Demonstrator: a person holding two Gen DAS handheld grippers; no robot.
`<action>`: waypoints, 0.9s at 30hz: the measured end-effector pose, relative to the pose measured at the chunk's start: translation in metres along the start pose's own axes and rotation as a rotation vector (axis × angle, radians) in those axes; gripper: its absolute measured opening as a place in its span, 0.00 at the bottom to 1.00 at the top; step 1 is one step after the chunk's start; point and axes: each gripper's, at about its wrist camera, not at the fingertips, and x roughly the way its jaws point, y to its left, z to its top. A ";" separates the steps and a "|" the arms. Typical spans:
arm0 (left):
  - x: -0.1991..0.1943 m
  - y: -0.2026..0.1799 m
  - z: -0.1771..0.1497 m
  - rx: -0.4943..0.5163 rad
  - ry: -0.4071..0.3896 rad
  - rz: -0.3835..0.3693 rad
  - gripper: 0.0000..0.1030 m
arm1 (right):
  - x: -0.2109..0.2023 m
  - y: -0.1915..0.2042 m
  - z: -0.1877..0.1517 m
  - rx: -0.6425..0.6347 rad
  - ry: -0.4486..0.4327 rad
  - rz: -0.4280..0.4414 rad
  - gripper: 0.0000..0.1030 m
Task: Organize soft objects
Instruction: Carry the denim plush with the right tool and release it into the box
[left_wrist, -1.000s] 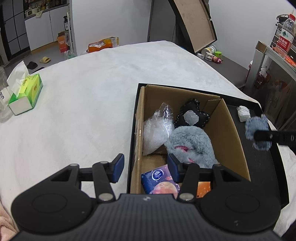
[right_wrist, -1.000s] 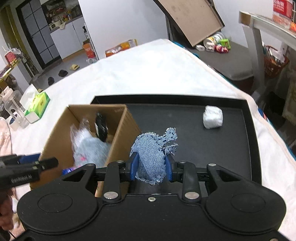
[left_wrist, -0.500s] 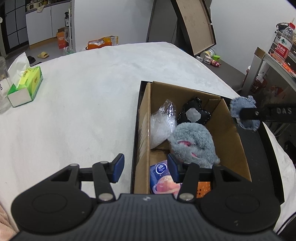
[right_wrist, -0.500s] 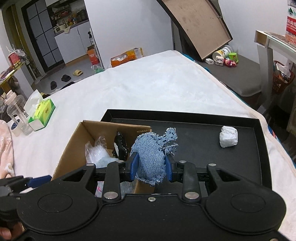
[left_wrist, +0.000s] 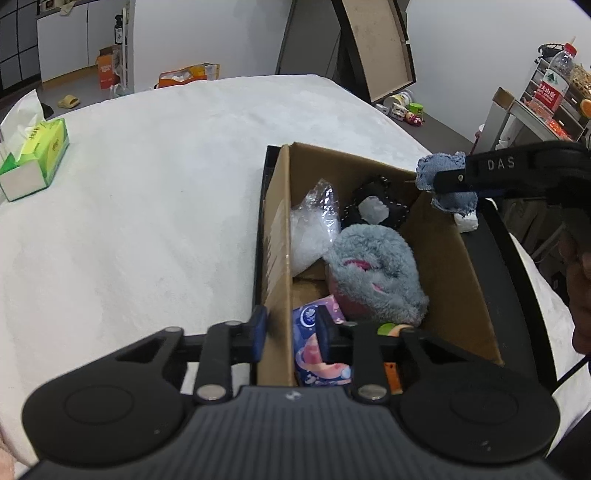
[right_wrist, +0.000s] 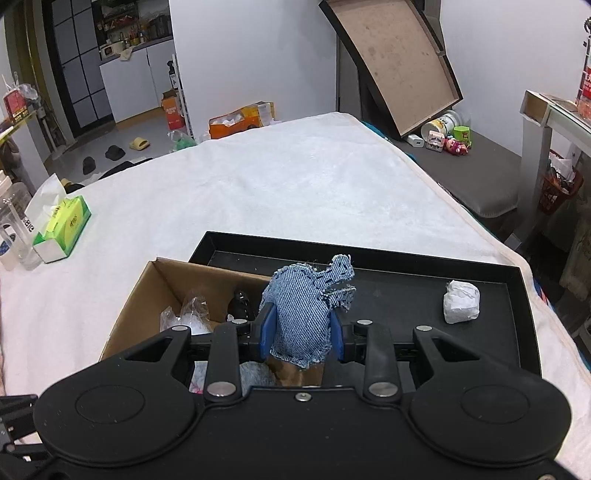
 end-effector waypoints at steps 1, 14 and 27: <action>0.000 0.000 -0.001 0.002 -0.002 0.005 0.17 | 0.001 0.002 0.000 -0.004 0.000 -0.008 0.30; 0.000 0.007 0.001 -0.010 -0.002 0.008 0.14 | 0.003 0.017 -0.009 -0.047 0.006 -0.047 0.50; -0.002 0.004 0.003 -0.009 -0.001 0.028 0.14 | -0.008 0.009 -0.013 -0.021 -0.006 0.068 0.31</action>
